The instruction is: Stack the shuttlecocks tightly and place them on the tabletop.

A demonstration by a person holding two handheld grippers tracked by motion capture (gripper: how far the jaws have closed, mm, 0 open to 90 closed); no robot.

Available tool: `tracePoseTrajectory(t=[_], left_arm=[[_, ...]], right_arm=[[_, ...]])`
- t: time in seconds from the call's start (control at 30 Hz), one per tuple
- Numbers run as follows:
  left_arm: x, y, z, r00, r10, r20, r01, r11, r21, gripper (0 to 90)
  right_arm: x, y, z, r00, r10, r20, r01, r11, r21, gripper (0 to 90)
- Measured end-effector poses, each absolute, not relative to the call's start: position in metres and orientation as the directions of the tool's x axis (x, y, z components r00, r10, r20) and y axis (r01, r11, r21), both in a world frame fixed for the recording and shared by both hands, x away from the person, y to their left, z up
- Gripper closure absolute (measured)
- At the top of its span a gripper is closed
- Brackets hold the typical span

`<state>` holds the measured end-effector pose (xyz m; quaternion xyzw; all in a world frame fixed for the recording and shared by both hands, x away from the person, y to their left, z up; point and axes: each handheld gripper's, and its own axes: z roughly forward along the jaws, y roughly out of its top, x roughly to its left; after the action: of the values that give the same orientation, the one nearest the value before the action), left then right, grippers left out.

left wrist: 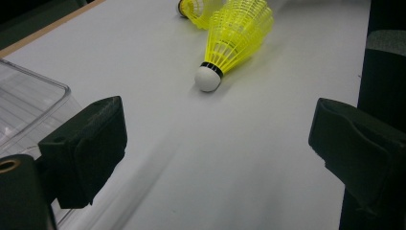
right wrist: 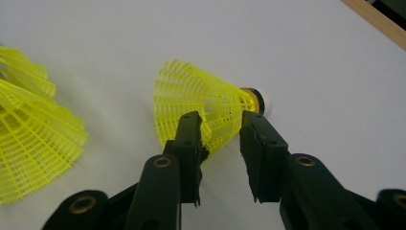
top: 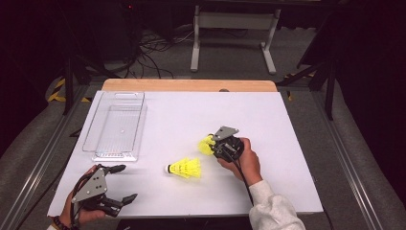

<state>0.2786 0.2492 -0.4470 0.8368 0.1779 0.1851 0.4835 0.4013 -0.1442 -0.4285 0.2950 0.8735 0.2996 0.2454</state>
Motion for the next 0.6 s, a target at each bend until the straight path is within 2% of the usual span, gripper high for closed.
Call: tracePoseTrajectory(t=[0.17, 0.33, 0.6], left_arm=[[0.279, 0.249, -0.447, 0.868, 0.478, 0.138, 0.119, -0.469, 0.875, 6.9], [0.279, 0.249, -0.447, 0.867, 0.479, 0.139, 0.119, -0.469, 0.875, 6.9], [0.278, 0.25, -0.447, 0.866, 0.48, 0.138, 0.119, -0.467, 0.876, 6.9]], right_arm=[[0.401, -0.147, -0.433, -0.686, 0.672, -0.279, 0.367, 0.651, 0.664, 76.4], [0.401, -0.151, -0.434, -0.656, 0.692, -0.3, 0.363, 0.639, 0.678, 87.8], [0.398, -0.163, -0.43, -0.644, 0.703, -0.302, 0.344, 0.619, 0.707, 90.0]])
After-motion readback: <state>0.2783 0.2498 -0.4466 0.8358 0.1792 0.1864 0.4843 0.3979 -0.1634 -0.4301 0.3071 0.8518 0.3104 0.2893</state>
